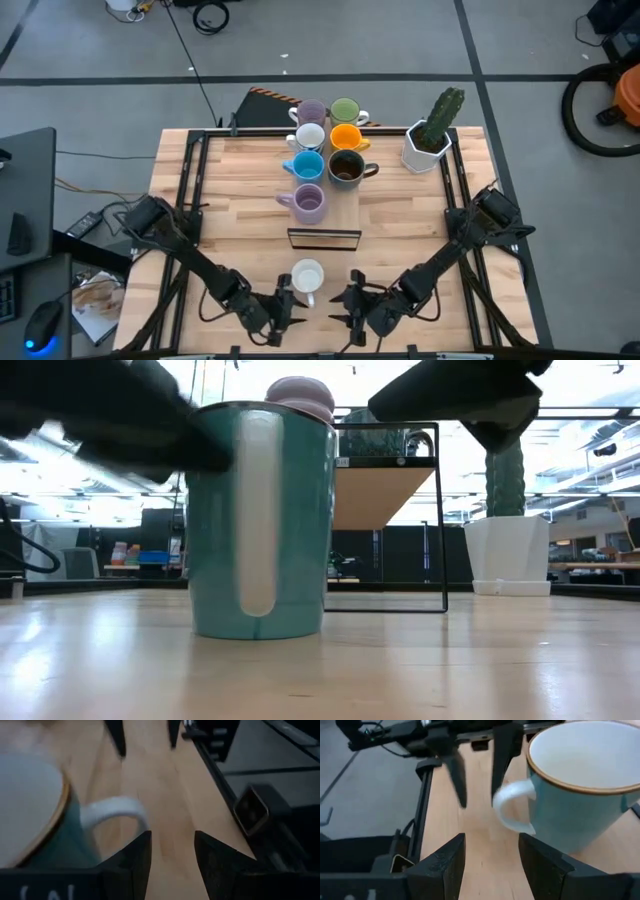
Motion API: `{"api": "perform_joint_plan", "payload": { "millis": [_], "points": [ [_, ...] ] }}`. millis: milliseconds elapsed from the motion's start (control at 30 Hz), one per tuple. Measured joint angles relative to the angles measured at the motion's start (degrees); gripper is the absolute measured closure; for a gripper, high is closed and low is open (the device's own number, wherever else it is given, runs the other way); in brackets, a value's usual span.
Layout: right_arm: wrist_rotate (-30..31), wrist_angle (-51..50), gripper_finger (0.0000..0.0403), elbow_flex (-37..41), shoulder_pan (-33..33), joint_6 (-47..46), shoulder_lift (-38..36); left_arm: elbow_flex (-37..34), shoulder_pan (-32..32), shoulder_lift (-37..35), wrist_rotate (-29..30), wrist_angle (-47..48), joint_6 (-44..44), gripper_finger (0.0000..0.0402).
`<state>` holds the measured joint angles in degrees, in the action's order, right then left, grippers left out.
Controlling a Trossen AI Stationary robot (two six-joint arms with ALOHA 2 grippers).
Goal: Place coffee mugs
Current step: Put the light green mug on the shelf
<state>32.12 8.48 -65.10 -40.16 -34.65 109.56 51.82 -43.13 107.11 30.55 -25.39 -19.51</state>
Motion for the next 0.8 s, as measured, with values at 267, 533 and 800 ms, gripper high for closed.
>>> {"api": "perform_joint_plan", "payload": {
  "millis": [267, 533, 800],
  "points": [
    [2.36, 0.01, 0.0214, 0.00, -1.42, -1.80, 0.00, 9.97, -1.23, 7.38, 11.20, 5.85, 3.75, 0.0247],
    [3.56, -0.32, 0.0214, 0.00, -1.50, -1.79, 0.00, 16.07, 0.36, 12.80, 18.81, 6.15, 7.63, 0.0247],
    [15.44, -0.07, 0.0217, 0.00, -3.72, -1.76, 0.00, 16.69, -1.68, 10.78, 17.84, 8.20, 10.58, 0.0247]
  ]
}}
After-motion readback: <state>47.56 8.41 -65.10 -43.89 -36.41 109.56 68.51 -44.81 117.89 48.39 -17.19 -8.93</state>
